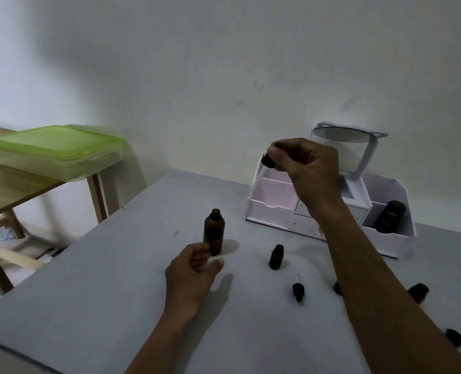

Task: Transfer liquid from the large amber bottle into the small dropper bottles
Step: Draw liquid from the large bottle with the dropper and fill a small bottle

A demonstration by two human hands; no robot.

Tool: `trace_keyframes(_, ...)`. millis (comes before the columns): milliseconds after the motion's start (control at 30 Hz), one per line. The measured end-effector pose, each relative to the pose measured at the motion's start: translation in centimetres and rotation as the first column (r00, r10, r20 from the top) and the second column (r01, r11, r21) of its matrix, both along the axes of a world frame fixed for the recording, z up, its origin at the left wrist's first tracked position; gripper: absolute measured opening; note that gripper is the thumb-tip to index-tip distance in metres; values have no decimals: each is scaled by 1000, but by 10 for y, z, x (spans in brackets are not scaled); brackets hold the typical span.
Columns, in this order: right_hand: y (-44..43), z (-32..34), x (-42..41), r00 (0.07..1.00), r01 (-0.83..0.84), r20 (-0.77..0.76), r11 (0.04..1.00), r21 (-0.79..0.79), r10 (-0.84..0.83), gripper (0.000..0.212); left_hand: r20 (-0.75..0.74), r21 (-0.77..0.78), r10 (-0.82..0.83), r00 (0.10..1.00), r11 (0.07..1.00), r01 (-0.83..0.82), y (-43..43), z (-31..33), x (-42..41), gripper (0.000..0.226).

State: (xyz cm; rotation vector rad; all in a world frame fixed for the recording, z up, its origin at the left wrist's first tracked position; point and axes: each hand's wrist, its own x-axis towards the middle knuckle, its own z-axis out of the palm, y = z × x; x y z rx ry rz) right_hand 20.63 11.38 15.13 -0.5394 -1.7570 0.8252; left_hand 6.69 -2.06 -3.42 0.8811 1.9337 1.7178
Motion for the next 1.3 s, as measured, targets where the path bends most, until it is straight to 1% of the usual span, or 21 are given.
trace_keyframes(133, 8, -7, 27, 1000, 24, 13, 1000, -3, -24, 8, 6, -16, -103, 995, 995, 103, 8, -2, 26, 40)
trace_keyframes(200, 12, -13, 39, 999, 43, 26, 999, -11, -42, 9, 26, -17, -157, 987, 987, 158, 18, -1, 38, 44)
trace_keyframes(300, 18, -24, 53, 997, 65, 47, 997, -32, -63, 9, 10, -17, -220, 976, 975, 220, 37, -1, 52, 53)
trace_keyframes(467, 23, -40, 63, 994, 83, 70, 996, -40, -80, 12, -63, -48, -280, 958, 960, 277, 68, 3, 65, 65)
trace_keyframes(533, 25, -44, 64, 993, 88, 83, 995, -38, -85, 17, -84, -66, -292, 953, 956, 287, 77, 3, 68, 69)
trace_keyframes(600, 27, -49, 65, 992, 94, 93, 995, -45, -90, 17, -100, -87, -295, 950, 954, 288, 84, 4, 69, 70)
trace_keyframes(667, 28, -54, 66, 992, 92, 93, 994, -64, -86, 14, -118, -98, -291, 950, 955, 280, 88, 3, 69, 70)
trace_keyframes(867, 31, -66, 64, 991, 85, 112, 994, -63, -78, 15, -155, -121, -286, 946, 956, 269, 88, 4, 69, 63)
trace_keyframes(1033, 33, -71, 64, 990, 95, 112, 993, -64, -87, 16, -182, -111, -282, 942, 958, 266, 88, 4, 70, 54)
trace_keyframes(1200, 33, -75, 66, 990, 85, 119, 993, -83, -74, 17, -215, -93, -299, 930, 954, 285, 87, 2, 69, 39)
trace_keyframes(1300, 33, -79, 67, 988, 95, 130, 992, -84, -84, 15, -217, -101, -302, 928, 953, 286, 88, 2, 69, 38)
